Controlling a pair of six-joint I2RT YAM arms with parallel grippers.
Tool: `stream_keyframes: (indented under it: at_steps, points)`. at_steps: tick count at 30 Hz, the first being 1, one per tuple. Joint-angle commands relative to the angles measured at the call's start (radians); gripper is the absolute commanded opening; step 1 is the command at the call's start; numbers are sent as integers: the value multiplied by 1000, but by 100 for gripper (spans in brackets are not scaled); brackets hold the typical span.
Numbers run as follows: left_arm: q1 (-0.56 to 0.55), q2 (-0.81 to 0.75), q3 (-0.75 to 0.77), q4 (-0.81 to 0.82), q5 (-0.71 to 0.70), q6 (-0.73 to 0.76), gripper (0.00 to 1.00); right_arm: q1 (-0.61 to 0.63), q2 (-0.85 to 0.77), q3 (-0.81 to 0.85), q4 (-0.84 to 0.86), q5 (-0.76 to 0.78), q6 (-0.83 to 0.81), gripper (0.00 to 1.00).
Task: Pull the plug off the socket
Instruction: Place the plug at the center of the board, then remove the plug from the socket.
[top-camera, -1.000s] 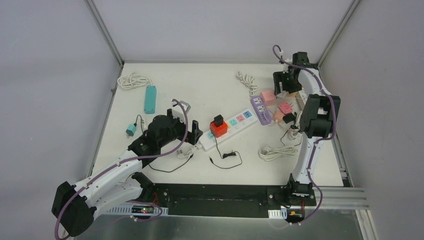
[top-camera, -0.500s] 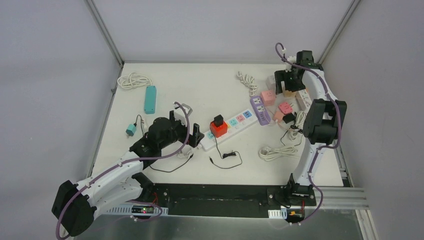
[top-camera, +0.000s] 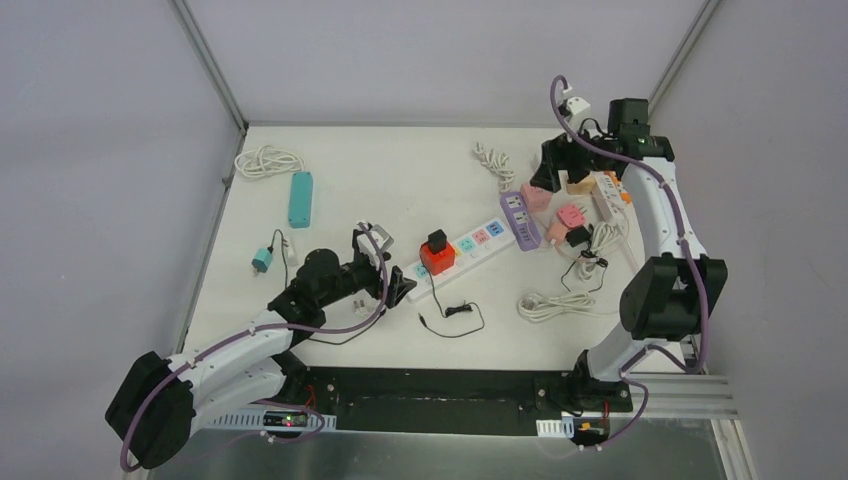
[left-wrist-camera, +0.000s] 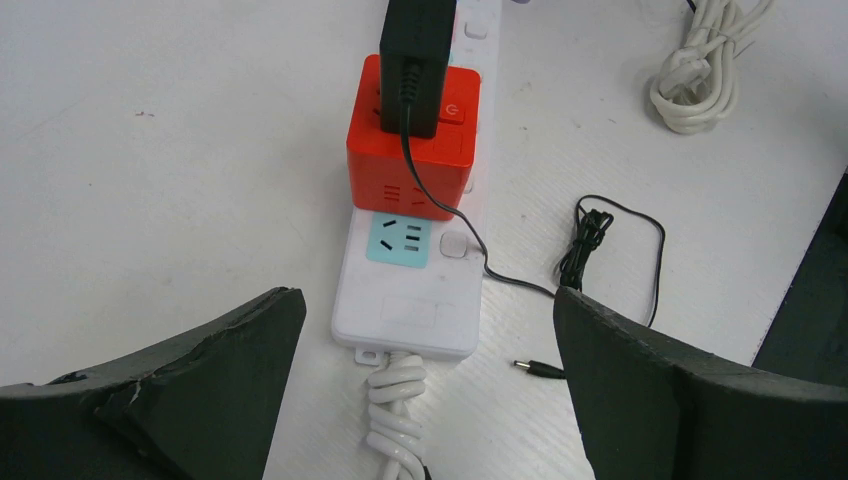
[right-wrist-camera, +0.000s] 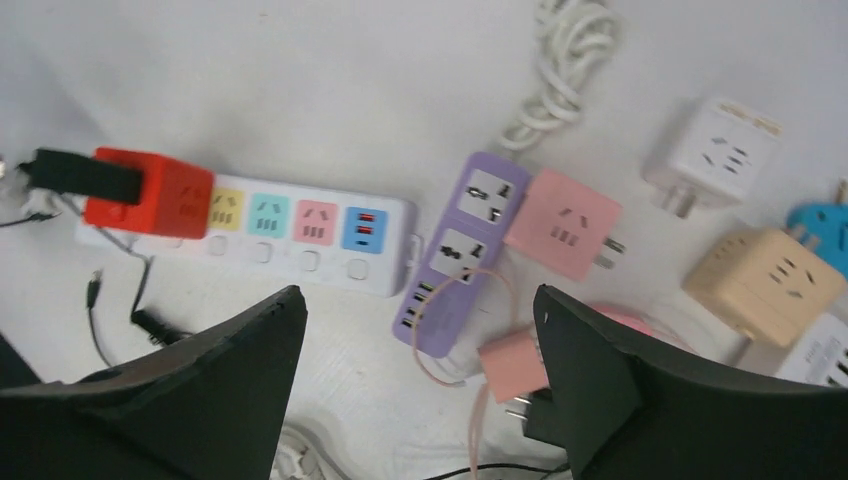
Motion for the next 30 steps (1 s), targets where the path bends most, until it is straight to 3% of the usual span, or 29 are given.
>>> stream_keyframes:
  at_steps: [1,10,17,30]
  points:
    - [5,15,-14,144,50,18,99,85,-136,-57,-25,-187,-163,88]
    - [5,76,-33,222,60,7,99,231,-173,-88,-231,-321,-439,93]
    - [5,103,-78,351,131,17,99,353,-159,-94,-572,-358,-952,95]
    - [6,131,-70,318,95,36,99,412,-89,-48,-582,-290,-1005,96]
